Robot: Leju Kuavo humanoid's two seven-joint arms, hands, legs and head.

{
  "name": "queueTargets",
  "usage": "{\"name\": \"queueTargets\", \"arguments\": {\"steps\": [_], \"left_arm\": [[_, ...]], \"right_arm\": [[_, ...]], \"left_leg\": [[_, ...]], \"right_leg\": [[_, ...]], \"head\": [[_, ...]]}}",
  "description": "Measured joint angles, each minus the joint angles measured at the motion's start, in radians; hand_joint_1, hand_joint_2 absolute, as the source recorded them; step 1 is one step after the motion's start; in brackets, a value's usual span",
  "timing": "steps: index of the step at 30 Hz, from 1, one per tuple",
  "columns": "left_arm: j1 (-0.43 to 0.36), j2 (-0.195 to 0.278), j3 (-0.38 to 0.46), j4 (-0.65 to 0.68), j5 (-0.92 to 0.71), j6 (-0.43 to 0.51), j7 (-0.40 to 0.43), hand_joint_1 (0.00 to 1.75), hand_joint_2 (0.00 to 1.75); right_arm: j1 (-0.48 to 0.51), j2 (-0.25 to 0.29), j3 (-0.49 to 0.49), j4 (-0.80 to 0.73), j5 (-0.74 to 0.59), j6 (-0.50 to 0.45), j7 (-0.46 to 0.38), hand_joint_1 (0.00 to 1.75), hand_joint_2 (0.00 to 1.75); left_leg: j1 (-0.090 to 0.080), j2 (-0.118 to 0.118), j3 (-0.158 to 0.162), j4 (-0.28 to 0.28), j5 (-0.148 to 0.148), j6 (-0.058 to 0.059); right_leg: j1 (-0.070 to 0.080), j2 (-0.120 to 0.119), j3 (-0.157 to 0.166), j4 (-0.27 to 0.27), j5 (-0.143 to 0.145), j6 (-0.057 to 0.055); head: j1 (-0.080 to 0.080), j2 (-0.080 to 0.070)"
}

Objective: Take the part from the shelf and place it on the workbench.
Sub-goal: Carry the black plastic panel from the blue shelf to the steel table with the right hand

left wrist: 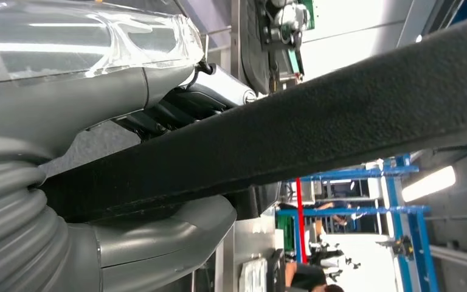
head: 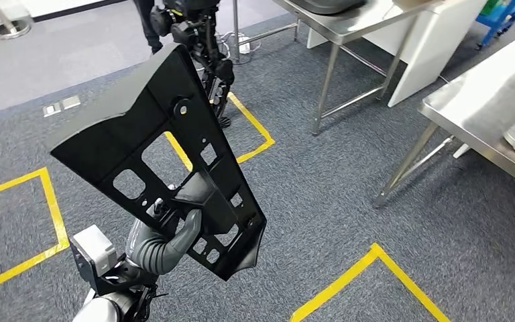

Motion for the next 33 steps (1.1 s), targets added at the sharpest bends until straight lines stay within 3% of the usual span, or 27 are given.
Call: {"name": "queueTargets", "arguments": {"steps": [3,5,7,8,9,10,11,12,14,16,18,19,21,23,25,26,27,30,31,33], "left_arm": [[0.000,0.000,-0.003,0.000,0.002,0.000,-0.001,1.75,1.75],[0.000,0.000,-0.006,0.000,0.002,0.000,-0.001,1.75,1.75],[0.003,0.000,-0.007,0.000,0.002,0.000,-0.001,1.75,1.75],[0.005,0.000,-0.008,0.000,0.002,0.000,-0.001,1.75,1.75],[0.007,0.000,-0.009,0.001,0.002,0.000,0.000,1.75,1.75],[0.009,0.000,-0.010,0.001,0.002,0.001,0.000,1.75,1.75],[0.011,0.000,-0.011,0.001,0.002,0.001,0.001,1.75,1.75],[0.011,0.000,-0.012,0.001,0.002,0.002,0.002,1.75,1.75],[0.011,0.000,-0.012,0.001,0.002,0.003,0.003,1.75,1.75],[0.011,0.000,-0.013,0.001,0.004,0.003,0.004,1.75,1.75],[0.010,0.000,-0.014,0.001,0.004,0.002,0.006,1.75,1.75],[0.008,0.000,-0.014,0.001,0.004,0.001,0.007,1.75,1.75],[0.002,-0.001,-0.014,0.001,0.004,-0.002,0.009,1.75,1.75],[-0.002,-0.001,-0.015,0.001,0.004,-0.004,0.014,1.75,1.75],[-0.003,-0.002,-0.015,0.001,0.004,-0.005,0.019,1.75,1.75],[-0.004,-0.002,-0.015,0.001,0.004,-0.006,0.021,1.75,1.75],[-0.005,-0.002,-0.016,0.001,0.004,-0.006,0.022,1.75,1.75],[-0.010,-0.002,-0.017,0.001,0.004,-0.008,0.024,1.75,1.75],[-0.012,-0.002,-0.017,0.001,0.004,-0.008,0.024,1.75,1.75],[-0.015,-0.002,-0.018,0.001,0.004,-0.008,0.025,1.75,1.75]], "right_arm": [[0.000,0.000,0.000,0.000,-0.001,-0.001,0.001,0.00,0.00],[0.000,0.000,0.000,0.000,-0.002,-0.001,0.002,0.00,0.00],[-0.002,0.000,0.000,0.000,-0.003,-0.001,0.002,0.00,0.00],[-0.003,0.000,0.000,0.000,-0.004,-0.001,0.002,0.00,0.00],[-0.002,0.000,0.000,0.000,-0.008,-0.001,0.002,0.00,0.00],[-0.001,-0.001,-0.001,0.000,-0.014,-0.001,0.001,0.00,0.00],[0.000,-0.001,-0.003,0.000,-0.019,-0.001,0.000,0.00,0.00],[0.000,-0.001,-0.006,0.000,-0.023,-0.002,-0.003,0.00,0.00],[0.000,0.002,-0.011,0.000,-0.027,-0.003,-0.010,0.00,0.00],[-0.001,0.005,-0.014,0.000,-0.029,-0.004,-0.014,0.00,0.00],[0.003,0.005,-0.017,0.000,-0.032,-0.004,-0.013,0.00,0.00],[0.006,0.005,-0.018,0.000,-0.034,-0.004,-0.011,0.00,0.00],[0.008,0.006,-0.019,0.000,-0.035,-0.003,-0.008,0.00,0.00],[0.005,0.009,-0.019,0.000,-0.033,-0.002,-0.005,0.00,0.00],[0.004,0.011,-0.020,0.000,-0.028,-0.001,0.000,0.00,0.00],[0.005,0.011,-0.020,0.000,-0.025,0.000,0.002,0.00,0.00],[0.005,0.011,-0.021,0.000,-0.023,0.000,0.002,0.00,0.00],[0.003,0.011,-0.021,0.000,-0.016,0.000,-0.004,0.00,0.00],[0.001,0.012,-0.021,0.000,-0.014,0.000,-0.006,0.00,0.00],[0.000,0.012,-0.021,0.000,-0.012,0.000,-0.010,0.00,0.00]], "left_leg": [[-0.001,0.017,0.001,0.002,-0.006,-0.014],[0.004,-0.012,-0.015,0.044,-0.037,-0.024],[0.008,-0.055,-0.071,0.170,-0.101,-0.031],[0.008,-0.065,-0.106,0.243,-0.130,-0.033],[0.009,-0.070,-0.133,0.297,-0.144,-0.033],[0.009,-0.072,-0.144,0.315,-0.139,-0.033],[0.009,-0.074,-0.135,0.291,-0.116,-0.031],[0.009,-0.081,-0.109,0.232,-0.080,-0.028],[0.009,-0.124,-0.044,0.086,-0.016,-0.018],[0.008,-0.158,-0.013,0.014,0.003,-0.011],[0.008,-0.147,-0.009,0.005,0.004,-0.007],[0.009,-0.137,-0.008,0.001,0.007,-0.003],[0.014,-0.113,-0.006,-0.006,0.013,0.005],[0.013,-0.087,-0.006,-0.007,0.012,0.010],[0.013,-0.059,-0.005,-0.006,0.010,0.012],[0.014,-0.047,-0.005,-0.006,0.009,0.011],[0.014,-0.036,-0.004,-0.006,0.007,0.010],[0.010,-0.009,0.003,-0.005,-0.001,-0.002],[0.007,-0.001,0.005,-0.004,-0.003,-0.007],[0.004,0.016,0.007,-0.004,-0.006,-0.016]], "right_leg": [[0.004,0.019,0.000,-0.011,0.001,-0.016],[0.000,0.037,0.002,-0.014,0.006,-0.028],[-0.003,0.056,0.002,-0.015,0.008,-0.037],[-0.002,0.067,0.001,-0.015,0.009,-0.039],[-0.002,0.080,0.001,-0.015,0.009,-0.040],[-0.001,0.092,0.001,-0.015,0.010,-0.040],[0.000,0.106,0.002,-0.014,0.010,-0.040],[0.000,0.119,0.003,-0.014,0.010,-0.040],[0.000,0.143,0.002,-0.012,0.011,-0.037],[-0.002,0.163,-0.006,-0.011,0.015,-0.029],[-0.006,0.183,-0.015,-0.013,0.020,-0.016],[-0.005,0.177,-0.019,-0.009,0.018,-0.011],[0.000,0.133,-0.043,0.044,-0.017,-0.001],[-0.002,0.082,-0.102,0.174,-0.083,0.006],[-0.009,0.068,-0.151,0.277,-0.115,0.014],[-0.012,0.064,-0.150,0.275,-0.104,0.017],[-0.016,0.059,-0.127,0.232,-0.077,0.020],[-0.012,0.003,-0.019,0.026,0.003,0.018],[-0.008,-0.009,-0.003,-0.007,0.010,0.014],[-0.003,0.003,-0.004,-0.017,0.011,0.002]], "head": [[-0.001,0.000],[-0.002,0.000],[-0.004,0.000],[-0.004,0.000],[-0.004,0.000],[-0.004,0.000],[-0.004,0.000],[-0.005,0.000],[-0.005,0.000],[-0.005,0.000],[-0.005,0.000],[-0.004,0.000],[-0.002,0.000],[0.001,0.000],[0.001,0.000],[0.001,0.000],[0.001,0.000],[0.001,0.000],[0.000,0.000],[-0.002,0.000]]}}
